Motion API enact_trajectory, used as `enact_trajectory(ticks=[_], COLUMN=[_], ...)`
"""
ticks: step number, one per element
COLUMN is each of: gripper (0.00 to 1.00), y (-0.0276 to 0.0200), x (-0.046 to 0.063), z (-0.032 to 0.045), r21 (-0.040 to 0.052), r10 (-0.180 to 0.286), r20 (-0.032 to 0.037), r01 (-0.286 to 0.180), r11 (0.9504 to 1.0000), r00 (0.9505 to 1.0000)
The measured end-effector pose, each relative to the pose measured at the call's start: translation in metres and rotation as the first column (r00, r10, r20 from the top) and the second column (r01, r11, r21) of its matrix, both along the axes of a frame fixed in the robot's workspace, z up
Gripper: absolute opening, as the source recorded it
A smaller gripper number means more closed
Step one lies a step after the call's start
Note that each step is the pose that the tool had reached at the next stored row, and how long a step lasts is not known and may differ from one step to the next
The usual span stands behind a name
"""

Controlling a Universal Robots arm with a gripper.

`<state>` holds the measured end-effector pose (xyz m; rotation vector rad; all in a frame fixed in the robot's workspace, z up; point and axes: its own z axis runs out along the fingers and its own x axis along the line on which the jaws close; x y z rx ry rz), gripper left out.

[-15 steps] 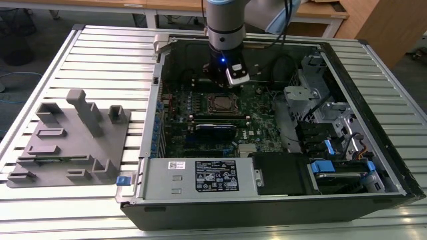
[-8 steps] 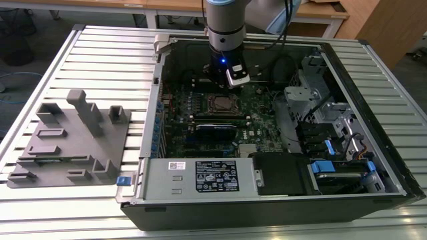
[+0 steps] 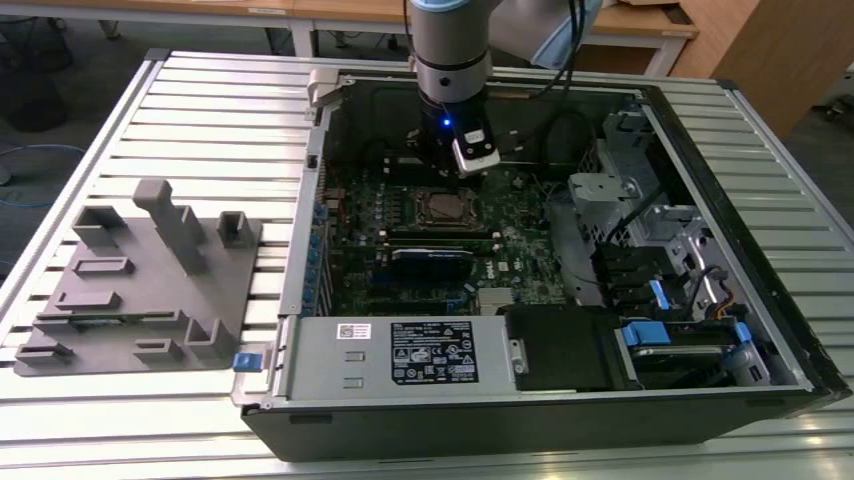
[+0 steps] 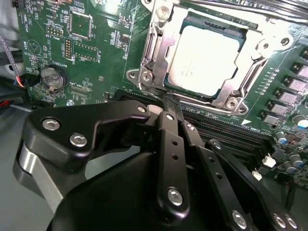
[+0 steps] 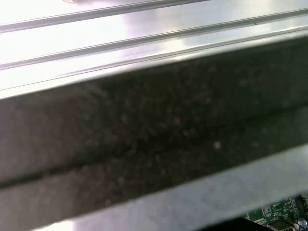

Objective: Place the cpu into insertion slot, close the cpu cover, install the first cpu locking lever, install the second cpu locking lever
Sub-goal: 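Install the first cpu locking lever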

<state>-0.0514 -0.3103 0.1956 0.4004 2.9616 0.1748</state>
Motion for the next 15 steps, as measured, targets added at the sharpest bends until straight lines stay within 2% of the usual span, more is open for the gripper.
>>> enact_trajectory(ticks=[3, 15], gripper=[0.11, 0.11], y=[0.0005, 0.0019], x=[0.0007, 0.0058], z=[-0.0001, -0.0001], r21=[0.0026, 0.0028], r10=[0.0, 0.0], r20=[0.0031, 0.0032], r01=[0.0, 0.0], r11=[1.0, 1.0], r00=[1.0, 1.0])
